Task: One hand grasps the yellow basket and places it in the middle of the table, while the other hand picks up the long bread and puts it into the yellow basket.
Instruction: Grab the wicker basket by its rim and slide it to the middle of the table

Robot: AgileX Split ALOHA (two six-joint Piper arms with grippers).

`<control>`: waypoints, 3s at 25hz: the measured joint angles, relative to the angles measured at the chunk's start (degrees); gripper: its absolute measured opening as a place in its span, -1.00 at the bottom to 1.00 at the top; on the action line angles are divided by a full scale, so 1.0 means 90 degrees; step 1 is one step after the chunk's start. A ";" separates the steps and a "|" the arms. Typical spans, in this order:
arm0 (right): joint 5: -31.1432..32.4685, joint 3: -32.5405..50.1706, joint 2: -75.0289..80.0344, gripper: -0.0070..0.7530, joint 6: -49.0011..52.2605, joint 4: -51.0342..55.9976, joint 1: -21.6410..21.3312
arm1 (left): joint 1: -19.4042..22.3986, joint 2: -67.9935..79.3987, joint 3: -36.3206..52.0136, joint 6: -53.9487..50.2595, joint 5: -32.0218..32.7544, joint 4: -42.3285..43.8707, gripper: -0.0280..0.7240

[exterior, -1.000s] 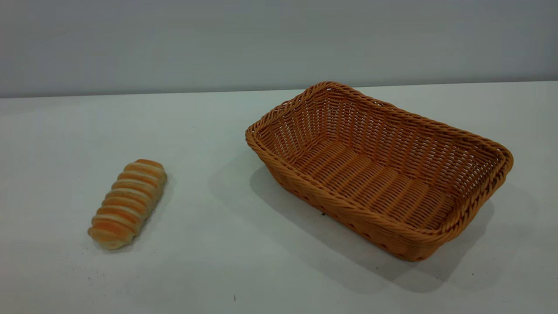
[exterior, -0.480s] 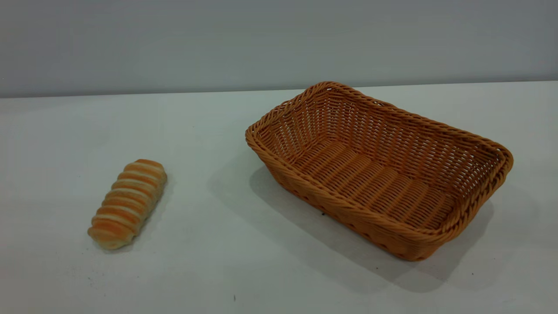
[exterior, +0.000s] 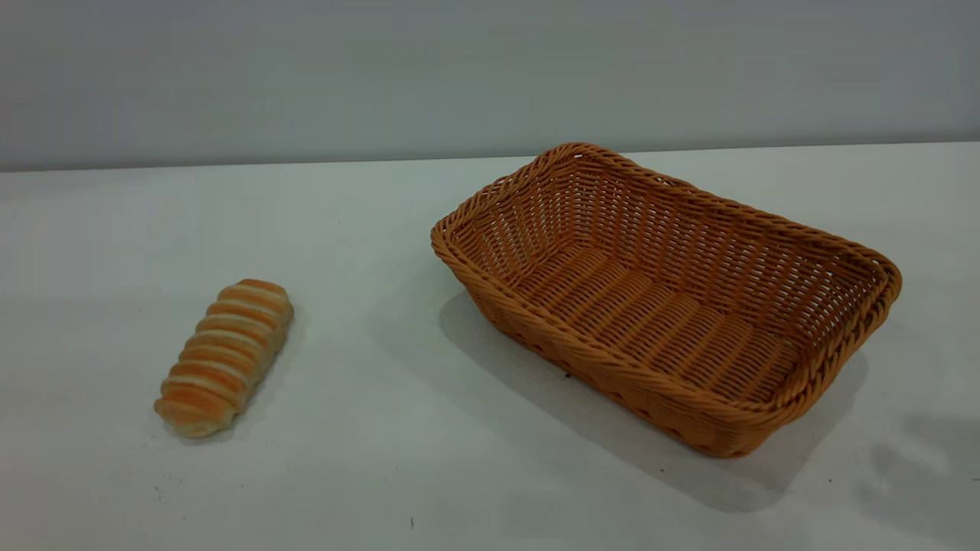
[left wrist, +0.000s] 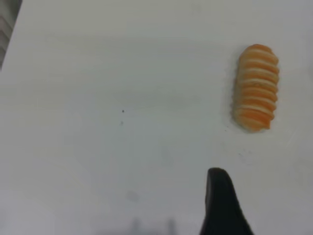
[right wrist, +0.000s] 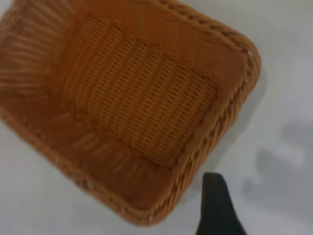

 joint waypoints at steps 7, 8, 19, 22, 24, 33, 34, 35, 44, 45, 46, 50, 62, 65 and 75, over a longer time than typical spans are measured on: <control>-0.0501 -0.0022 0.1845 0.40 -0.1480 0.2035 0.0000 | 0.0000 0.0000 0.0000 0.0000 0.0012 -0.0001 0.38; -0.0501 -0.0054 0.2054 0.40 -0.1860 0.2339 0.0000 | 0.0000 0.0000 0.0000 0.0000 0.0019 -0.0001 0.38; -0.0326 -0.0379 0.3571 0.40 -0.4045 0.4918 0.0000 | 0.0000 0.0000 0.0000 0.0000 0.0045 -0.0001 0.38; -0.0342 -0.0570 0.3940 0.40 -0.4130 0.5072 0.0022 | 0.0000 0.0000 0.0000 0.0000 0.0045 -0.0001 0.38; -0.0377 -0.0756 0.4265 0.40 -0.4137 0.5135 0.0118 | 0.0000 0.0000 0.0000 0.0000 0.0051 -0.0001 0.38; -0.0422 -0.1303 0.5117 -0.39 -0.3951 0.5409 0.0524 | 0.0000 0.0000 0.0000 0.0000 0.0058 -0.0001 0.38; -0.0445 -0.1303 0.5117 -0.57 -0.3916 0.5452 0.0524 | 0.0000 0.0000 0.0000 0.0000 0.0058 -0.0001 0.38; -0.0445 -0.1310 0.5111 -0.71 -0.3916 0.5464 0.0524 | 0.0000 0.0000 0.0000 0.0000 0.0058 -0.0001 0.38; -0.0059 -0.2216 0.5078 -0.73 -0.3384 0.4138 0.0568 | 0.0000 0.0000 0.0000 0.0000 0.0070 -0.0001 0.38; 0.0016 -0.2419 0.5078 -0.73 -0.3005 0.3772 0.0603 | 0.0000 0.0000 0.0000 0.0000 0.0070 -0.0001 0.38; 0.0120 -0.2623 0.5085 -0.73 -0.2644 0.3249 0.0667 | 0.0000 0.0000 0.0000 0.0000 0.0070 -0.0001 0.38; 0.0724 -0.3449 0.5267 -0.73 -0.0912 0.1052 0.1118 | 0.0000 0.0000 0.0000 0.0000 0.0070 -0.0001 0.38; 0.1408 -0.4593 0.5741 -0.52 0.0511 -0.0109 0.1844 | 0.0000 0.0000 0.0000 0.0000 0.0097 -0.0001 0.38; 0.1480 -0.4593 0.5741 -0.19 0.0524 -0.0099 0.1808 | 0.0000 0.0000 0.0000 0.0000 0.0097 -0.0001 0.38; 0.2402 -0.4717 0.5024 0.34 0.0049 -0.0237 0.0998 | 0.0000 0.0018 0.0000 0.0000 0.0152 0.0212 0.38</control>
